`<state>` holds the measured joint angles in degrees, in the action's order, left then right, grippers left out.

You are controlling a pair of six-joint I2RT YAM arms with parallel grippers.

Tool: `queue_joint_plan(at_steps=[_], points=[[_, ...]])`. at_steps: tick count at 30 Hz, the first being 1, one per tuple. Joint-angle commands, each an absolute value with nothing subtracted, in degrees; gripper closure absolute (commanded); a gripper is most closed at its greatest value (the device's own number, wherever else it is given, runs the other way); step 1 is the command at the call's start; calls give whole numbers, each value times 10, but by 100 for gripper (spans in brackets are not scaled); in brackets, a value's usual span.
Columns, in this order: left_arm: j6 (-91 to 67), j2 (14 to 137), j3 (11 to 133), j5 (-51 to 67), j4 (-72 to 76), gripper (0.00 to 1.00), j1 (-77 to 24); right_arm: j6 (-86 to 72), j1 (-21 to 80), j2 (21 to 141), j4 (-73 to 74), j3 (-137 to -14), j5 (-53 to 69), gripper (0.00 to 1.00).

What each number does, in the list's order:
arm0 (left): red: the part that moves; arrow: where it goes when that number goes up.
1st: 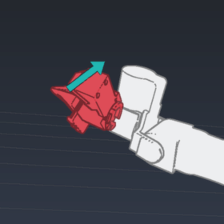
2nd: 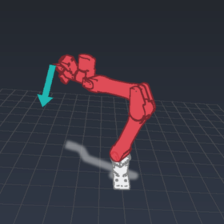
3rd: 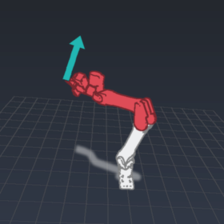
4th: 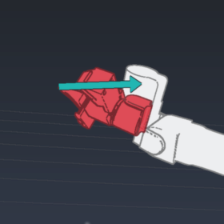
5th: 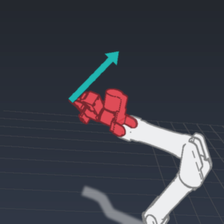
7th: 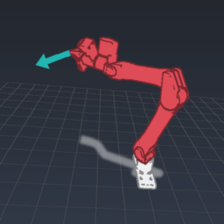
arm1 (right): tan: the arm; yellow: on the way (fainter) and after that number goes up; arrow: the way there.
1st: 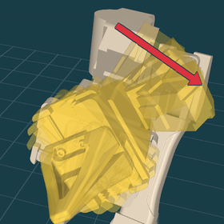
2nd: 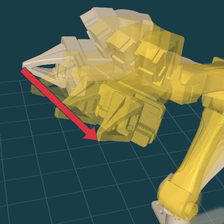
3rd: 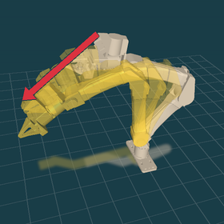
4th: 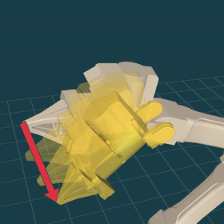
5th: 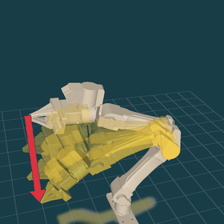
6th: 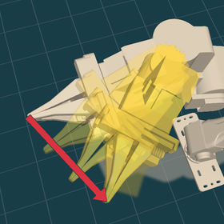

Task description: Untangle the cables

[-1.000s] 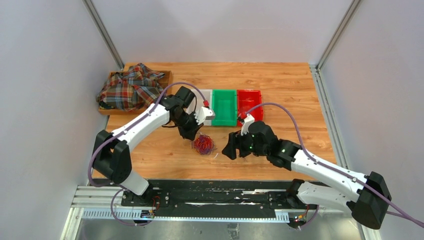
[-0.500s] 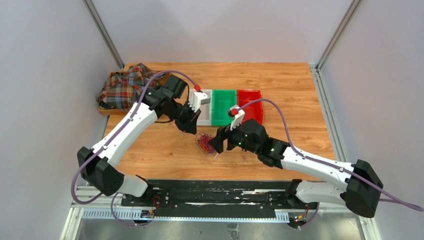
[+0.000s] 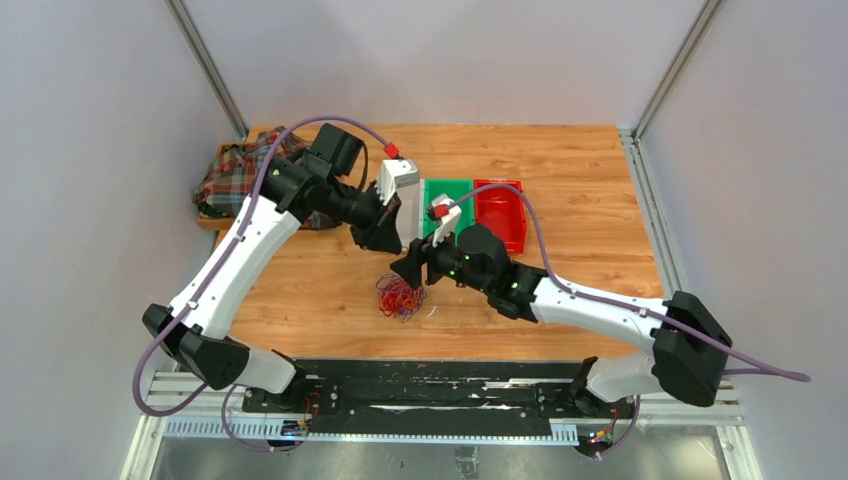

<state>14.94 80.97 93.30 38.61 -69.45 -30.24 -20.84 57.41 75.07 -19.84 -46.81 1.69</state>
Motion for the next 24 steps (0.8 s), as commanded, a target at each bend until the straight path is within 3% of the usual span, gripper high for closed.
queue_joint_plan(at_steps=[1, 11, 16, 24], points=[[165, 813, 999, 432, -728, 100, -308, -209, 581, 792, -236, -508, 23, 41], [156, 819, 1159, 424, -729, 100, -308, -311, 581, 867, -332, -449, 39, 48], [149, 833, 1251, 360, -729, 100, -308, -346, 582, 871, -364, -381, 13, 48], [151, 847, 1381, 202, -683, 100, -307, -345, 594, 885, -360, -334, -40, 37]])
